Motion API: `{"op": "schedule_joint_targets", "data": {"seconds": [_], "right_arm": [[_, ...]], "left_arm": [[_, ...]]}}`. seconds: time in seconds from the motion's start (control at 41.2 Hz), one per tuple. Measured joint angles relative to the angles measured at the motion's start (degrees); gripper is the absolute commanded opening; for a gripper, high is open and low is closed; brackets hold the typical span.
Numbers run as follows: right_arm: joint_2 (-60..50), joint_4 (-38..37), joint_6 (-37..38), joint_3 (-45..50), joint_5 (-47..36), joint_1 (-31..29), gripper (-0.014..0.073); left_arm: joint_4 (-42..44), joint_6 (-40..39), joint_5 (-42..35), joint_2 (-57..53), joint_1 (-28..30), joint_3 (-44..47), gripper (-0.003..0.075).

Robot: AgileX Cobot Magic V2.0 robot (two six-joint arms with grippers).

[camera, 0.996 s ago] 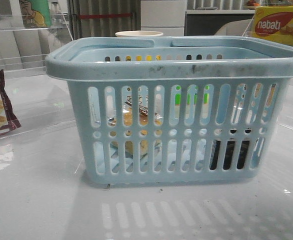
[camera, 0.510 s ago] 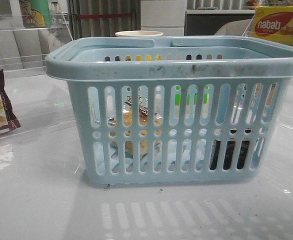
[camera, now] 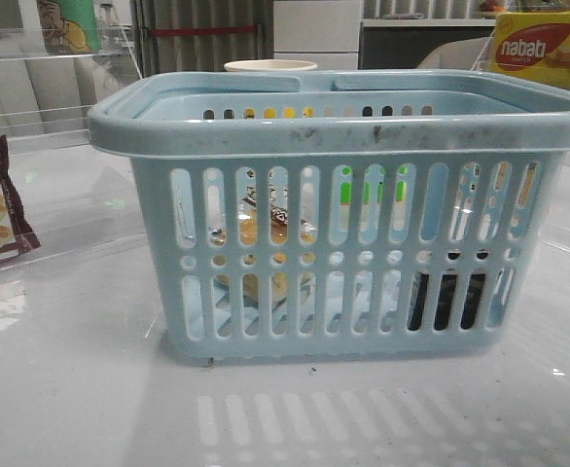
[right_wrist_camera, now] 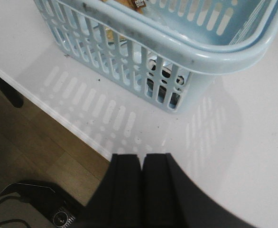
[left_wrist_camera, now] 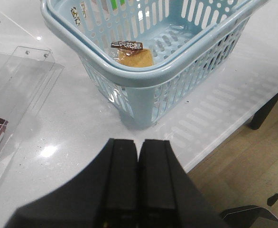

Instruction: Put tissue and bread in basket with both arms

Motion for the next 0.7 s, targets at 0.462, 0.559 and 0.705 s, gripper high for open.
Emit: {"op": "schedule_joint_targets", "data": {"seconds": [0.462,0.559,0.705], "right_arm": [[0.0,0.0,0.0,0.0,0.1,0.0,0.0058],[0.0,-0.1,0.0,0.0,0.1,0.0,0.0058],[0.0,-0.1,0.0,0.0,0.1,0.0,0.0058]], "left_arm": [[0.0,0.0,-9.2,-14.7,14.6,8.1,0.0092],[0.0,0.0,-14.3,-22.1,21.2,13.4,0.0092],[0.0,0.0,-18.0,-29.8,28.2,20.5,0.0092]]}}
